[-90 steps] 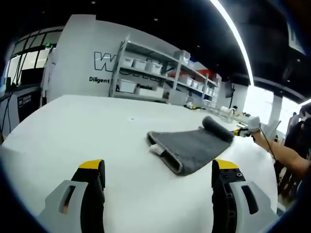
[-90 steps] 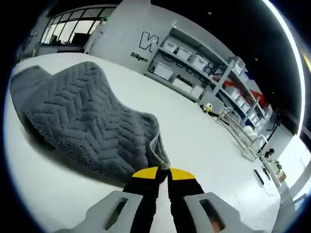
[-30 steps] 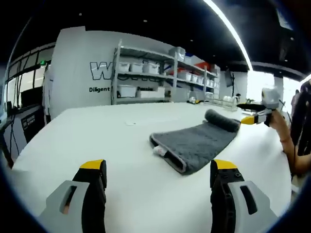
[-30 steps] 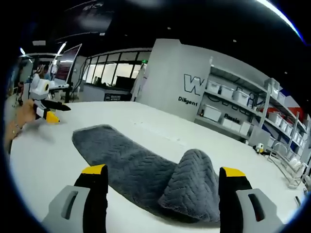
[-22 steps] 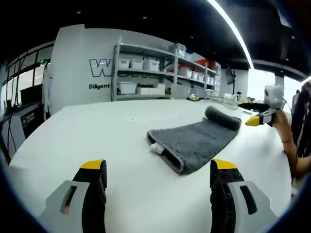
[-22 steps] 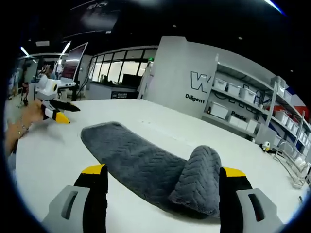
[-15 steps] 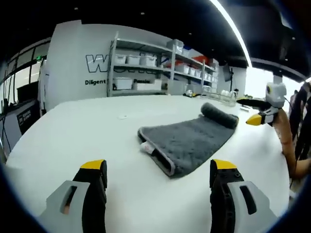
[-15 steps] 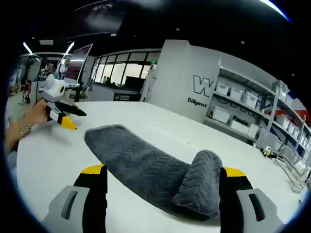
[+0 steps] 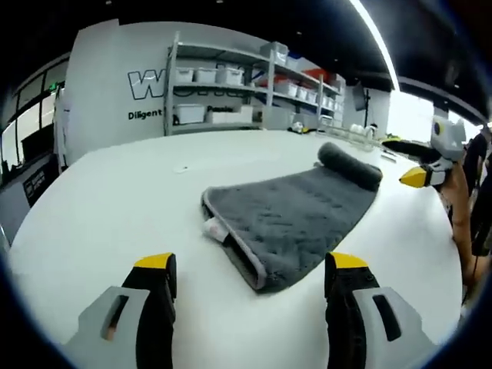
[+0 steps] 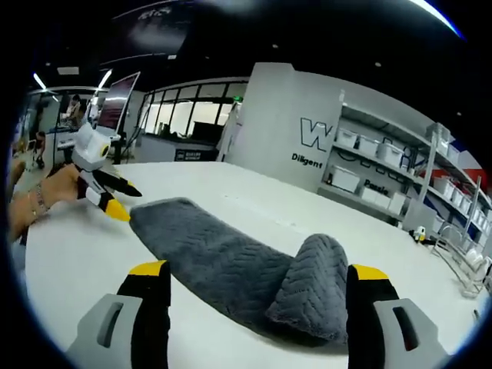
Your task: Open the folded towel by lifting each exposed corner and separating the folded layers until the towel lies flat within the target outline without major curled edges
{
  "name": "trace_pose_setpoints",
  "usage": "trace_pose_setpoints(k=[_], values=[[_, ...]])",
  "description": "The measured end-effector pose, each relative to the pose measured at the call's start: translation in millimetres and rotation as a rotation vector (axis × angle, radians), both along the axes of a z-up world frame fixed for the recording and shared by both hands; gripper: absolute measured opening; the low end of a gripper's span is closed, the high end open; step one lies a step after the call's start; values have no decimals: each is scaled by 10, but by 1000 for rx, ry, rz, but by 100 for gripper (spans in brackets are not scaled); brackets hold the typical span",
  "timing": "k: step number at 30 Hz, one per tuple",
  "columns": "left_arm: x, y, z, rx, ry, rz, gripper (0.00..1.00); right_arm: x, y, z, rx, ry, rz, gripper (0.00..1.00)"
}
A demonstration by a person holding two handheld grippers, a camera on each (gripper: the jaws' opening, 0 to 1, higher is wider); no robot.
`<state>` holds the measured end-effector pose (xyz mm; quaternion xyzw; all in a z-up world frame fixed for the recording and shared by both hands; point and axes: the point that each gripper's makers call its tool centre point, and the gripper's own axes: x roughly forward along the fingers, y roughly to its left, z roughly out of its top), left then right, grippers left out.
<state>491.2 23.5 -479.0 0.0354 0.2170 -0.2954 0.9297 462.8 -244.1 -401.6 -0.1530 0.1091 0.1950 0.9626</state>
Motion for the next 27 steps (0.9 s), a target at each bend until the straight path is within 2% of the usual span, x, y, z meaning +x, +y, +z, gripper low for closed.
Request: trace_pose_setpoints(k=[4, 9, 13, 14, 19, 23, 27], values=[[20, -47, -36, 0, 3, -1, 63, -14, 31, -24, 9, 10, 12, 95], [51, -88, -59, 8, -4, -5, 43, -28, 44, -31, 11, 13, 19, 95], [43, -108, -141, -11, 41, 2, 39, -32, 39, -32, 15, 8, 18, 94], [38, -127, -132, -17, 35, -6, 37, -31, 34, -36, 15, 10, 16, 94], [24, -155, -136, -8, 31, -7, 34, -21, 31, -71, 18, 20, 13, 94], [3, -233, -137, -8, 11, -56, 23, -17, 33, -117, 18, 34, 17, 93], [8, -292, -128, 16, -8, -81, 16, -14, 110, -117, 35, 34, 50, 94]])
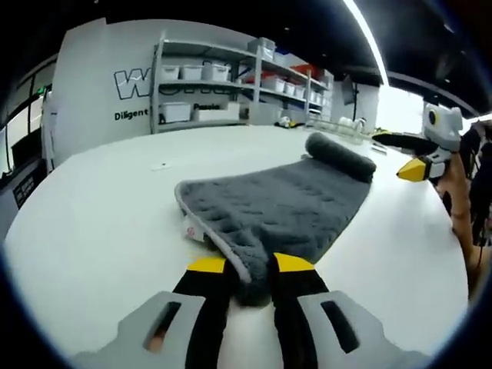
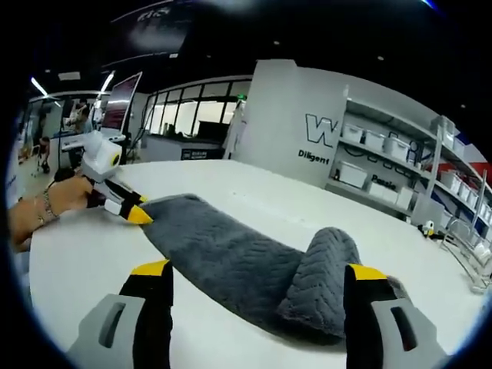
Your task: Open the folded towel by lifting each exposed corner and separating the folded layers until the towel lies flat within the target outline without major curled edges
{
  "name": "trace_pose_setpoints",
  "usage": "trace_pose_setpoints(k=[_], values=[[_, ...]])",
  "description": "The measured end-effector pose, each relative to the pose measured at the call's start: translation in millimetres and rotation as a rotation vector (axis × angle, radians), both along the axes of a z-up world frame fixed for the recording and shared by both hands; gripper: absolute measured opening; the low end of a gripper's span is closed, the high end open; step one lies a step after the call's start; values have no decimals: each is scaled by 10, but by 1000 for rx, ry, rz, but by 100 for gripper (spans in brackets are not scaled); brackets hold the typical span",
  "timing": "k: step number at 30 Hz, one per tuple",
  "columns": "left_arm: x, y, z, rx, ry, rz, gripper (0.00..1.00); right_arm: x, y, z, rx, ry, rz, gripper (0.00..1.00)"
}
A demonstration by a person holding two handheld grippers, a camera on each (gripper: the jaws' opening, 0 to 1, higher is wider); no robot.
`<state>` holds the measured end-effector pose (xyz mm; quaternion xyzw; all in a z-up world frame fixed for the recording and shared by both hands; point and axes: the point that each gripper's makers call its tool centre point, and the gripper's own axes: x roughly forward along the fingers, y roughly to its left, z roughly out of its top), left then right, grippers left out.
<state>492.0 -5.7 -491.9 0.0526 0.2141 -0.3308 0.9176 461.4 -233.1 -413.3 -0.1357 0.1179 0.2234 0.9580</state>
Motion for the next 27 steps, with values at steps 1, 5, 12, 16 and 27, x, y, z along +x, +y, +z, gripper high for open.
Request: trace_pose_setpoints(k=[1, 5, 12, 16, 27], values=[[-9, -16, 2, 3, -2, -7, 13, -4, 12, -6, -1, 2, 6, 95], [-23, -51, 9, 37, -12, -16, 9, 7, 25, -21, -9, 5, 9, 95], [-22, 93, 20, 50, 14, 3, 8, 19, 48, -94, -13, 26, 15, 95], [-39, 221, 31, 87, -7, 25, 8, 37, 49, -187, -32, 48, 6, 95], [59, 542, 139, 180, -41, 44, 8, 101, 175, -276, -81, 37, 27, 99]])
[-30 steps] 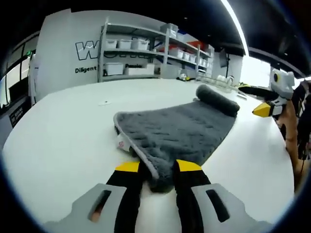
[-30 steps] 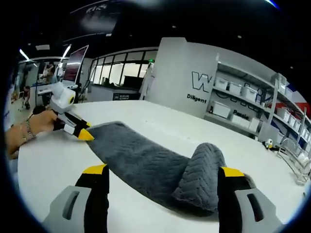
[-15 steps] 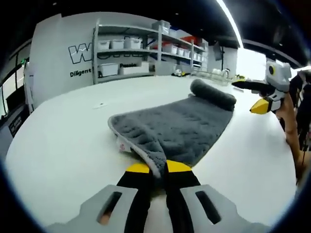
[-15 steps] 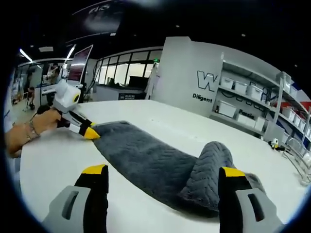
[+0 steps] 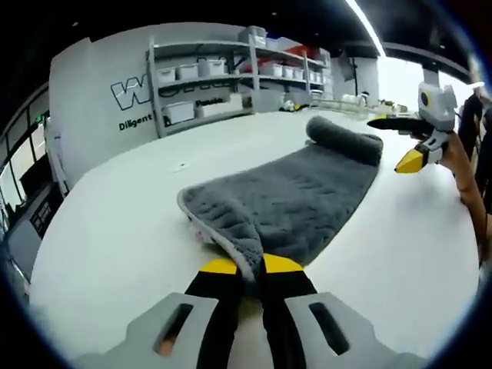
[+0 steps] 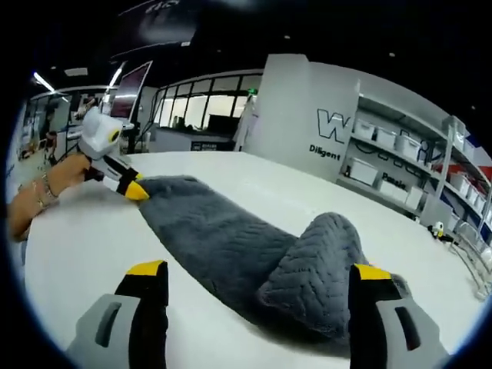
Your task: Open the folded towel by lifting each exposed corner and separating the folded layers until the towel lies flat within the target outline without major curled edges
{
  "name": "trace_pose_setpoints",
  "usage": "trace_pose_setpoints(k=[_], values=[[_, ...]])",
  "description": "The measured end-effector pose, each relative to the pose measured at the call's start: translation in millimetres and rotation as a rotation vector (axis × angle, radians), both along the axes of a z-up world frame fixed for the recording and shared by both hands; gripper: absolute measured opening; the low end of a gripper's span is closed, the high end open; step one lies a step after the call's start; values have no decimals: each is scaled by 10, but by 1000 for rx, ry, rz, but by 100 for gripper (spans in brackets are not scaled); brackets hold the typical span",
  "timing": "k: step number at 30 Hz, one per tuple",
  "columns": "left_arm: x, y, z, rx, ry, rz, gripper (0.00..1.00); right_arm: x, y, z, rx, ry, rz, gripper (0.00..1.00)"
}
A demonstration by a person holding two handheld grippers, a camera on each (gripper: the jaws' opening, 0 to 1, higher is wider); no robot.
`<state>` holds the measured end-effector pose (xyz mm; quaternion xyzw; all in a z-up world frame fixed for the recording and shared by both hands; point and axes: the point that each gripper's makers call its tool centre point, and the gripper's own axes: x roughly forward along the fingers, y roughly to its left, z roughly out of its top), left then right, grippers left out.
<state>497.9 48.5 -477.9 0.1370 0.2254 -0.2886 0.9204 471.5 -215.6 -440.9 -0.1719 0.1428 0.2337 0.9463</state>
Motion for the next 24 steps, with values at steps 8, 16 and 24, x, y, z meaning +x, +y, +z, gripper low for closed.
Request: trace_pose_setpoints(k=[8, 16, 24], values=[[-22, 359, 164, -37, -20, 14, 8, 17, -16, -63, -12, 16, -5, 99], [-124, 851, 91, -22, 8, 74, 8, 19, 0, -57, -13, 17, -2, 99], [-172, 1171, 28, -19, 18, 123, 8, 35, 1, -62, -18, 21, -3, 99]])
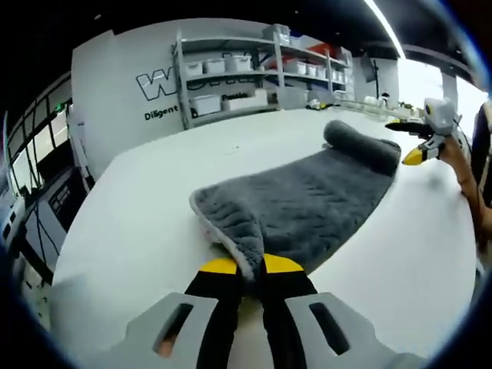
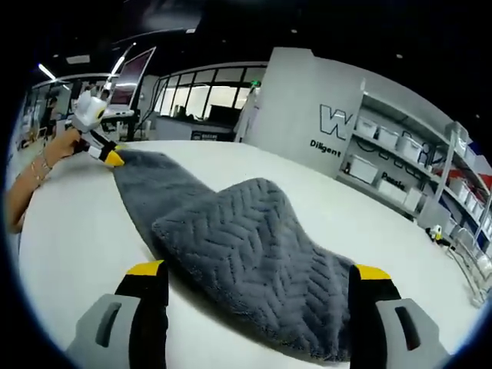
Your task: Open the folded towel by lifting each exposed corner and separating the folded layers until the towel lies flat within the target outline without major curled edges
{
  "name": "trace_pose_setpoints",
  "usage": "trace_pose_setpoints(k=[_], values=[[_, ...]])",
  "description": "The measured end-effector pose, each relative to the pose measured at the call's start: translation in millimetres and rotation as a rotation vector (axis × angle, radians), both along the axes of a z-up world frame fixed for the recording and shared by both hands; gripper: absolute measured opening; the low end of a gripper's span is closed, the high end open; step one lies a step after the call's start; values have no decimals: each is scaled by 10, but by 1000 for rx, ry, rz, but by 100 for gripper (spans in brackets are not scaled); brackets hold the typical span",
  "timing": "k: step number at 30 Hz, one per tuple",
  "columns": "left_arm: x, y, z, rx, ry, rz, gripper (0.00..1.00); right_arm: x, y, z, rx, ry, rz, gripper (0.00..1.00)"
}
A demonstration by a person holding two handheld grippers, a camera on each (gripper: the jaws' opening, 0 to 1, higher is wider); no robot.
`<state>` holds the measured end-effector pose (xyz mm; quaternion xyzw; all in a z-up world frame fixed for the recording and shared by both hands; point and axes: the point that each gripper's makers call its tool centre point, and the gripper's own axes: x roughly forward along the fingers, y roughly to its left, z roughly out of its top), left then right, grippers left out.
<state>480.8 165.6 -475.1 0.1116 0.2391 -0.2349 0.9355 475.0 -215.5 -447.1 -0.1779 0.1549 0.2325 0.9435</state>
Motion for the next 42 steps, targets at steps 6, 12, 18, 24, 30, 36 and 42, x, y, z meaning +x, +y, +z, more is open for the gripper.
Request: trace_pose_setpoints(k=[6, 12, 18, 24, 30, 36, 42], values=[[-47, 220, -48, 33, 12, 61, 8, -5, -24, -6, 3, 4, -6, 99], [-89, 420, -92, 51, 18, 125, 8, -3, -53, -19, 14, 16, -13, 99], [-65, 455, -93, 50, -20, 149, 14, 30, -177, 159, 140, -33, -73, 99], [-53, 391, 53, 12, -72, 141, 50, 48, -319, 119, 114, -22, -101, 98], [-90, 165, 354, -81, -188, 85, 85, 51, -305, 54, 106, 3, -99, 99], [-171, -227, 397, -136, -196, -68, 97, 49, -323, 21, 100, 22, -101, 99], [-183, -306, 360, -152, -167, -99, 99, 43, -397, 8, 114, 39, -122, 99]])
